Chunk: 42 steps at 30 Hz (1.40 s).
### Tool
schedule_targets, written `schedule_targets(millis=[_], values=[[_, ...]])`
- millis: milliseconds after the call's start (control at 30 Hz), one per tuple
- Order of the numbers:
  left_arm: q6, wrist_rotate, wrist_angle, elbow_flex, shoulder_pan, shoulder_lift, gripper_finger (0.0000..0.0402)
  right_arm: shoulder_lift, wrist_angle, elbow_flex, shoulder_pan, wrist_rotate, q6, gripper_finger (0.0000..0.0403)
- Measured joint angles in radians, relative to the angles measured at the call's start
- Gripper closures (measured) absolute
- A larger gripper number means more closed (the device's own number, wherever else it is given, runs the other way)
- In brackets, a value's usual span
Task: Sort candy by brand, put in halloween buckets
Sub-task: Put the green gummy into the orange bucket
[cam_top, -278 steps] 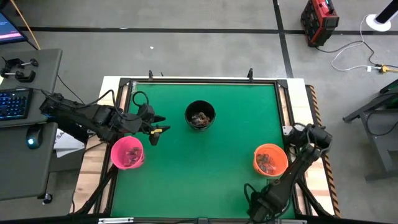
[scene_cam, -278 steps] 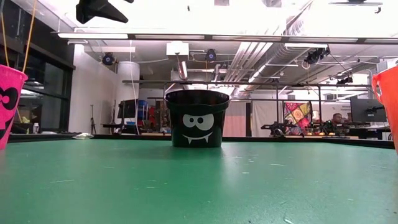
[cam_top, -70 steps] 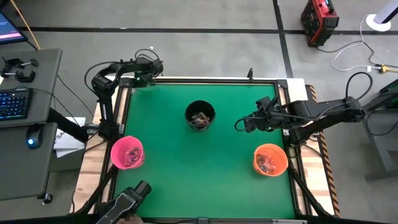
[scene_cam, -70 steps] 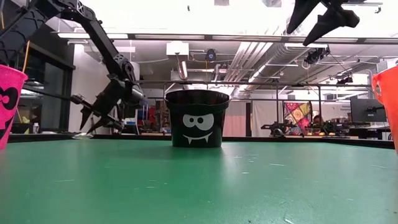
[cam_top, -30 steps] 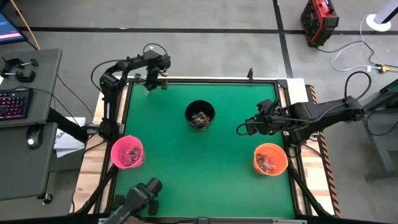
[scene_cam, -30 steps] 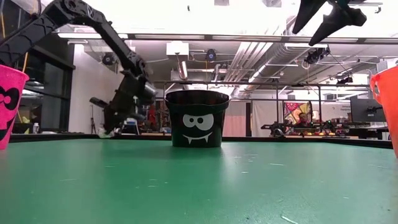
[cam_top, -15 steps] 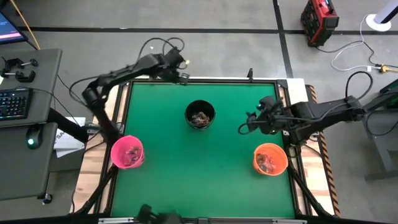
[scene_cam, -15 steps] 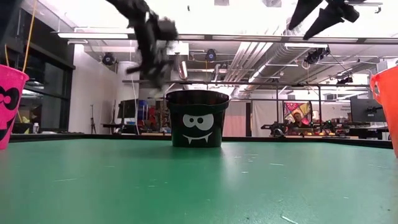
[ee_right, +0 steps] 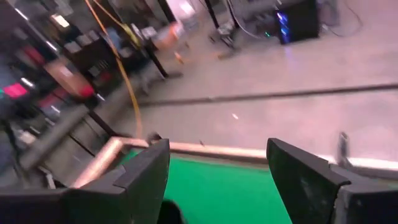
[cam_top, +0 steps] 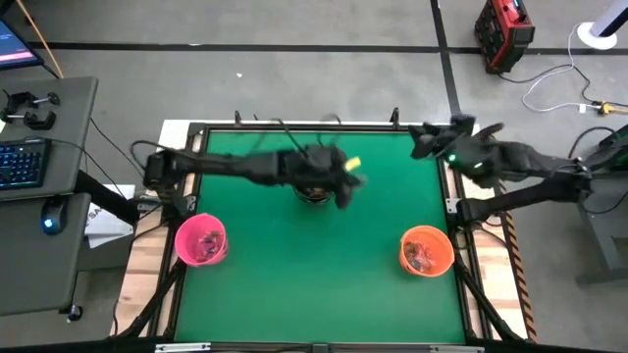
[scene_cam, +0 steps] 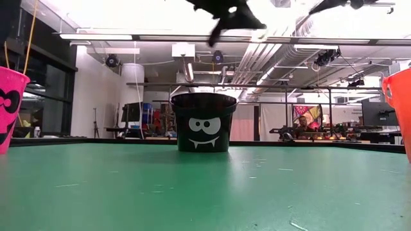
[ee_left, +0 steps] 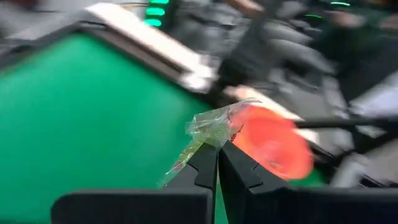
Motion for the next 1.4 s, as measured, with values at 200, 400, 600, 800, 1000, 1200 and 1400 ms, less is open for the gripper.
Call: schedule_targets(millis=[200, 400, 600, 800, 1000, 1200, 1400], values=[[-0.037, 0.169, 0.337, 0.018, -0.099, 0.181, 0.0401, -0.080, 0.201, 0.002, -0.122, -0.163, -0.153, 0.0142], [0.034, 0.197, 0.419, 0.195, -0.172, 0.362, 0.0401, -0.078, 0.187, 0.002, -0.176, -0.312, -0.120, 0.0142], [0.105, 0.193, 0.430, 0.419, -0.211, 0.548, 0.0401, -0.047, 0.130, 0.002, -0.177, -0.320, -0.015, 0.0142], [0.145, 0.107, 0.427, 0.566, -0.219, 0.691, 0.0386, -0.011, 0.120, 0.001, -0.177, -0.319, 0.029, 0.0142], [0.145, 0.095, 0.397, 0.600, -0.200, 0.726, 0.0315, -0.005, 0.125, 0.001, -0.177, -0.319, 0.038, 0.0142], [0.145, 0.101, 0.341, 0.600, -0.177, 0.681, 0.0233, -0.035, 0.131, 0.001, -0.177, -0.316, 0.017, 0.0142], [0.121, 0.196, 0.318, 0.602, -0.167, 0.655, 0.0183, -0.081, 0.129, 0.001, -0.177, -0.315, -0.025, 0.0142]])
